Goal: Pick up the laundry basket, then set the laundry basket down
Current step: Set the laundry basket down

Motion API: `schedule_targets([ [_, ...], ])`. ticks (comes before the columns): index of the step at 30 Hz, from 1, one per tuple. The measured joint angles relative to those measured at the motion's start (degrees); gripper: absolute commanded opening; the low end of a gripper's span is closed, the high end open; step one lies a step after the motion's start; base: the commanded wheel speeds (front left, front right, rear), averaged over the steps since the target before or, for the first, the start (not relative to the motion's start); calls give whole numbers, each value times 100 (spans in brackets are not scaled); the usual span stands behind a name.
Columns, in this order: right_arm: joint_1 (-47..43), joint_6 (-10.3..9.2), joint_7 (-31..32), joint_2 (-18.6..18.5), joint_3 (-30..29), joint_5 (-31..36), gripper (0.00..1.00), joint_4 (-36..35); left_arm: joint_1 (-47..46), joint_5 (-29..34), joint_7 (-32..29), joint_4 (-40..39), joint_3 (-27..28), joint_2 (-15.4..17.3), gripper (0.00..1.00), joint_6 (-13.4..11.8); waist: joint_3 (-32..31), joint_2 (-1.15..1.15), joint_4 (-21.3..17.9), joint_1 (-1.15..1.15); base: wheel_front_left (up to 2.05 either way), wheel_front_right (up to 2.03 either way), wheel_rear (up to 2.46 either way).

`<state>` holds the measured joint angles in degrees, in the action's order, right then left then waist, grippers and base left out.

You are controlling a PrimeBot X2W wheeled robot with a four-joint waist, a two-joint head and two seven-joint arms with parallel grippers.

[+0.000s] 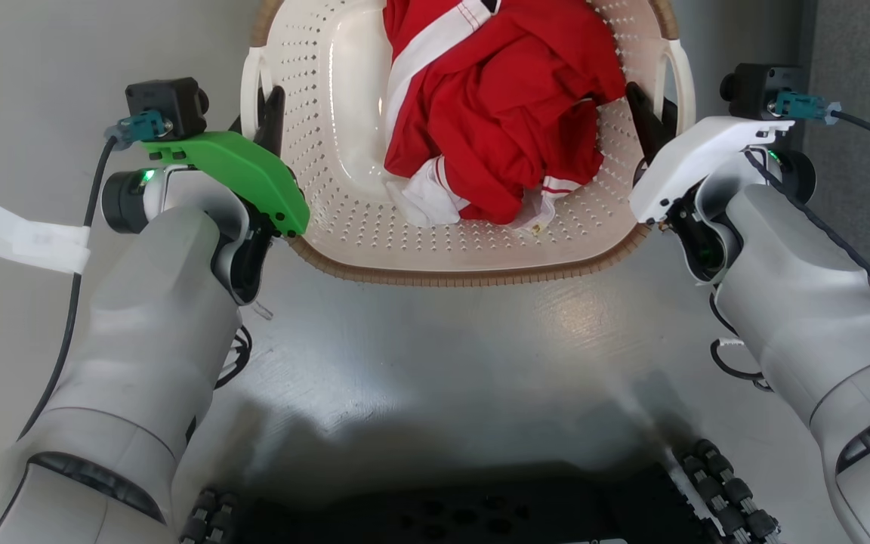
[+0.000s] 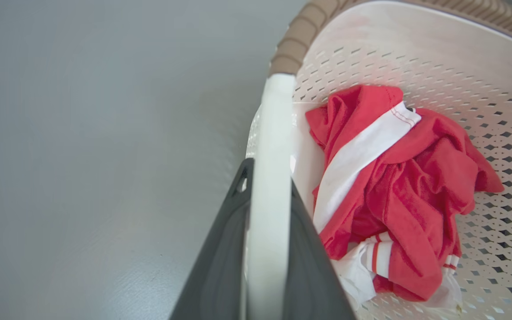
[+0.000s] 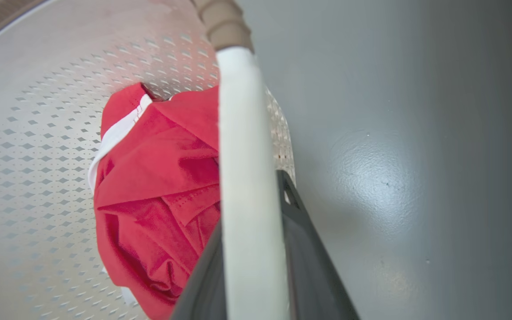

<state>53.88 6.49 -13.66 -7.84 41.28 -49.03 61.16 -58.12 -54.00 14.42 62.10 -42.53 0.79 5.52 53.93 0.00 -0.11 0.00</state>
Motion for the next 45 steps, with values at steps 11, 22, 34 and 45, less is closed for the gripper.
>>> schedule_targets([
  [11,85,3,-25,1,-22,-2,0,46,-1,185,-1,-126,154,4,0,-1,120,0,10,0,0,0,0],
  [22,116,64,-67,-3,-109,-2,100,230,26,225,0,-136,148,33,100,3,137,0,-16,0,0,0,0],
  [34,186,64,-68,-3,-226,7,100,287,96,225,0,-101,174,32,100,53,13,0,-25,0,0,0,0],
  [45,-42,64,-68,-137,-430,158,100,-97,343,326,0,-94,275,32,100,104,-448,0,-24,-1,0,0,0],
])
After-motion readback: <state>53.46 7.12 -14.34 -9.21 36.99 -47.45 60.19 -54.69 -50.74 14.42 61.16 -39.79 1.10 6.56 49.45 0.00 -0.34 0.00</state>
